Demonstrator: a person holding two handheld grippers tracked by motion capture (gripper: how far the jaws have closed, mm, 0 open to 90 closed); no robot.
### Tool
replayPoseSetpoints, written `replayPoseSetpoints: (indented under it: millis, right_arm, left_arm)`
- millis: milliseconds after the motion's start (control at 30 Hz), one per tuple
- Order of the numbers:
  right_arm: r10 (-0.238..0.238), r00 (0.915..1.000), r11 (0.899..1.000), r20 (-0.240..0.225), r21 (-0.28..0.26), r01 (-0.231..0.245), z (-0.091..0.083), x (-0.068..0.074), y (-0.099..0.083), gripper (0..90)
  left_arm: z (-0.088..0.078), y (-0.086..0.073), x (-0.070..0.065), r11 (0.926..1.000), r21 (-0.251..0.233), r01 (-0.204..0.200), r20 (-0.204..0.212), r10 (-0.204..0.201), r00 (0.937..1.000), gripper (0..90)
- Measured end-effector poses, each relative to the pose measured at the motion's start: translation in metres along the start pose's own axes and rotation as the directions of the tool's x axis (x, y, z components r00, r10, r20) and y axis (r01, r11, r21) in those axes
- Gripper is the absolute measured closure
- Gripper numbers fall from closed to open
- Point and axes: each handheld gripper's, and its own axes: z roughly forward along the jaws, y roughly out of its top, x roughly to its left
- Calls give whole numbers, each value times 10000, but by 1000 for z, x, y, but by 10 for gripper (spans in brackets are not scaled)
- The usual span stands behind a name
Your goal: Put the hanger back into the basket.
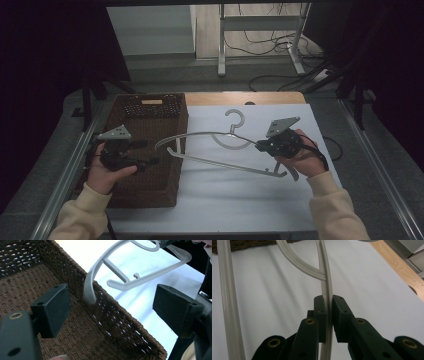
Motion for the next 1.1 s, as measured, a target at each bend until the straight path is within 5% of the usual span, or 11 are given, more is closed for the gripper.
replayPoseSetpoints:
  millis: [233, 333, 400, 567, 1100]
  right_arm:
    - [-288, 9995, 9995, -125, -121, 287, 1, 5, 3, 820]
    - [-372, 9993, 9992, -101, -141, 370, 2, 7, 5, 820]
    - [-510, 9986, 9985, -141, -202, 507, 2, 8, 6, 821]
    - [-608, 9980, 9978, -159, -269, 603, 2, 9, 7, 820]
    - [-1111, 9936, 9927, -200, -498, 1100, 3, 16, 12, 820]
  left_arm:
    - [4, 7, 4, 9994, 325, 91, 629, -112, 9980, 169]
    - [6, 13, 8, 9983, 571, 103, 1169, -169, 9930, 186]
    - [8, 19, 11, 9968, 796, 28, 1776, -170, 9840, 199]
    - [10, 29, 13, 9937, 1093, -231, 2228, -18, 9749, 202]
    - [40, 64, 22, 9735, 2237, -473, 2704, -154, 9626, 214]
